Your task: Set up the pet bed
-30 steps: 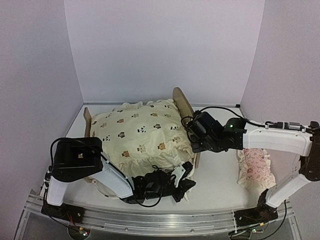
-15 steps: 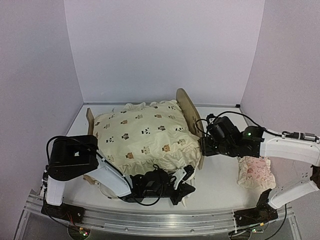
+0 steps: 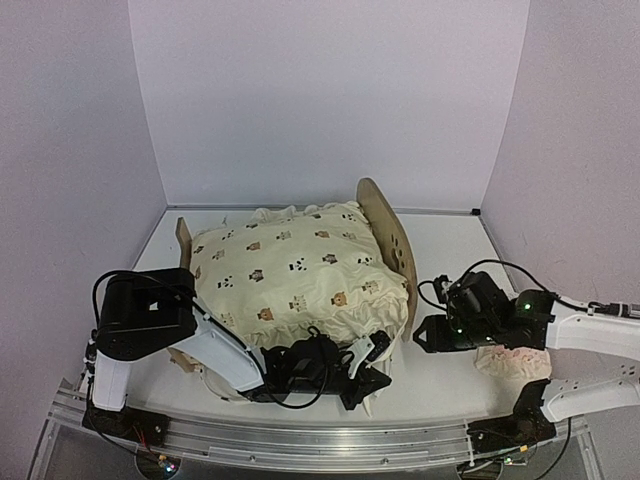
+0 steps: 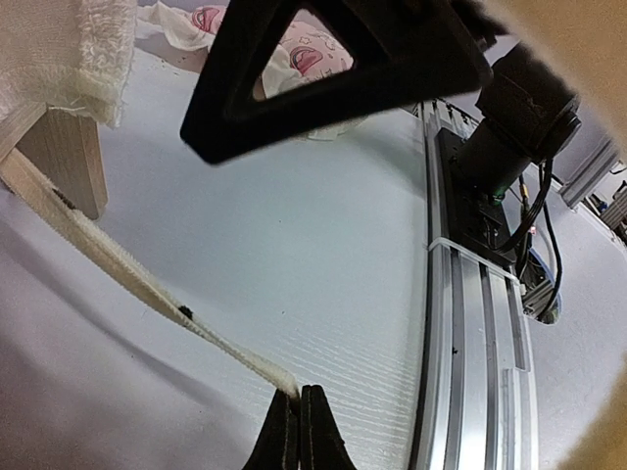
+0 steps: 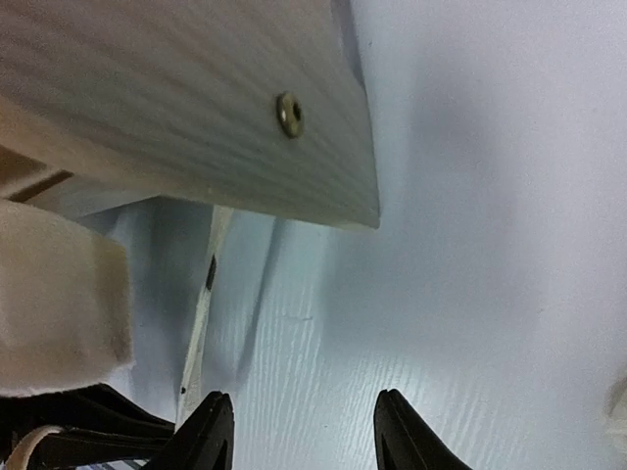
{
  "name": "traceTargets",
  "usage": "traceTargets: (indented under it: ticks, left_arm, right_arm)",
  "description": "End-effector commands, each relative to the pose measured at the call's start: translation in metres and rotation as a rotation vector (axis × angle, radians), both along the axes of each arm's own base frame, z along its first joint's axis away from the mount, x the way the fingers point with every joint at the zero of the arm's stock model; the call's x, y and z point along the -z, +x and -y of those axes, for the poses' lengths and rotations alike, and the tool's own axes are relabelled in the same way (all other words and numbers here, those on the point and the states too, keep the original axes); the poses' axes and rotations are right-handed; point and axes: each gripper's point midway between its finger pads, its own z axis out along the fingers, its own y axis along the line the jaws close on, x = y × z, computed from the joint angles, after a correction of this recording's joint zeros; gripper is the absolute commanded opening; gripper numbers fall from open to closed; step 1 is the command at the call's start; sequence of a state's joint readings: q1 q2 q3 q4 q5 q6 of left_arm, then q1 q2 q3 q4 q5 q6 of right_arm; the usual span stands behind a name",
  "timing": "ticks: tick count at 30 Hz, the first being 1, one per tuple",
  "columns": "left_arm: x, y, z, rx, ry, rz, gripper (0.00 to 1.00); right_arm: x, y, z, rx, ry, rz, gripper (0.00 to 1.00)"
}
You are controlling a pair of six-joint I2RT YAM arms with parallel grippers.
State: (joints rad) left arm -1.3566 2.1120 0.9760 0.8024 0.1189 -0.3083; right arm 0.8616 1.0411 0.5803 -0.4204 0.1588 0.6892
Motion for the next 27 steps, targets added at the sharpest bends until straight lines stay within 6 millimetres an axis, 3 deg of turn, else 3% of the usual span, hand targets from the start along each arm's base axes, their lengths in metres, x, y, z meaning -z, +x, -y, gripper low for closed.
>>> traceTargets:
  ticks: [1,6,14,27]
  left_arm:
    - [-0.04,-0.001,0.012,0.023,-0.095,0.005,0.0]
    - [-0.039,-0.001,0.013,0.022,-0.095,0.003,0.0]
    - [-0.04,0.0,0.014,0.023,-0.099,0.001,0.0]
    - [-0.042,0.0,0.016,0.025,-0.11,0.0,0.0]
  right_arm:
    - [-0.005,-0.005,-0.042,-0.037,0.213,-0.084,0.5]
    - [0.005,-0.003,-0.058,-0.042,0.271,-0.126,0.5]
    - [0.029,-0.002,-0.064,-0.014,0.283,-0.171,0.41]
    - [0.04,-0.002,-0.062,0.018,0.299,-0.177,0.02]
